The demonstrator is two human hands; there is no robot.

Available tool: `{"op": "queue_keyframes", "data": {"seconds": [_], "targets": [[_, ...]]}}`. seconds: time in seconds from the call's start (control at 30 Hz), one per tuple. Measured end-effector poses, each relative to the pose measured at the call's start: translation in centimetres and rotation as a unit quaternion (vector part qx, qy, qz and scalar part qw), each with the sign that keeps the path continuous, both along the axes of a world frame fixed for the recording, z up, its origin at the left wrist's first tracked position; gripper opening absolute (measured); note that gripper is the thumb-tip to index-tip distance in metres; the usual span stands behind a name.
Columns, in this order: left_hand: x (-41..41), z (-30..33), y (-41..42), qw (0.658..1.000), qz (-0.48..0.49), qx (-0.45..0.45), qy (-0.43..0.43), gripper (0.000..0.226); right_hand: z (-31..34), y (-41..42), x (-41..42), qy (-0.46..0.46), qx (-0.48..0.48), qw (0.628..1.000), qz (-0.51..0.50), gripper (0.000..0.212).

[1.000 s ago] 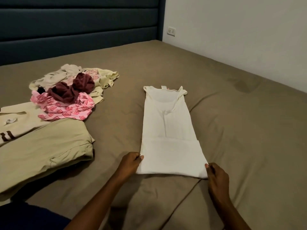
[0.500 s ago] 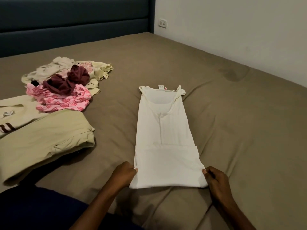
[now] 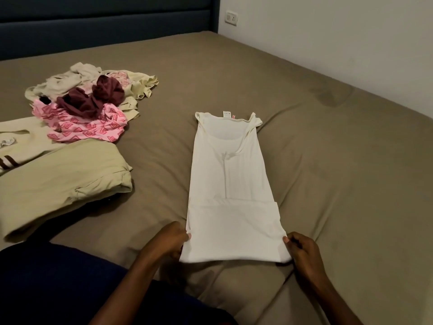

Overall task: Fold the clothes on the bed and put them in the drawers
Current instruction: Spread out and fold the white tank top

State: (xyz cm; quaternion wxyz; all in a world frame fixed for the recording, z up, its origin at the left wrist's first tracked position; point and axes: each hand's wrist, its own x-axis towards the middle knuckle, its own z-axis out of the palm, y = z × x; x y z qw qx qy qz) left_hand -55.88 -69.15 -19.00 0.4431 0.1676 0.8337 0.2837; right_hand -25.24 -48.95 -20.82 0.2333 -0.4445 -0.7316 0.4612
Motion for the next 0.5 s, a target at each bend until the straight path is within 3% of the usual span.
{"op": "queue_keyframes", "data": {"seconds": [0.13, 0.2, 0.33, 0.43, 0.5], "targets": [[0.5, -0.5, -0.4, 0.996, 0.044, 0.065, -0.050, 0.027, 0.5, 0.2, -0.5, -0.015, -0.009, 1.000, -0.005, 0.031], [0.4, -0.7, -0.3, 0.988, 0.085, 0.107, -0.066, 0.044, 1.2, 1.0, -1.0, -0.026, -0.028, 0.999, -0.014, 0.032], [-0.5, -0.8, 0.7, 0.980, 0.136, 0.146, -0.006, 0.075, 3.1, 2.6, -2.9, 0.002, -0.089, 0.995, -0.054, 0.021], [-0.9, -0.4, 2.3, 0.968, 0.158, 0.193, 0.030, 0.075, 3.8, 3.7, -5.0, 0.019, -0.099, 0.992, -0.073, 0.015], [-1.5, -0.6, 3.3, 0.961, 0.172, 0.214, 0.046, 0.061, 3.7, 4.5, -6.5, 0.026, -0.100, 0.991, -0.086, 0.017]]}}
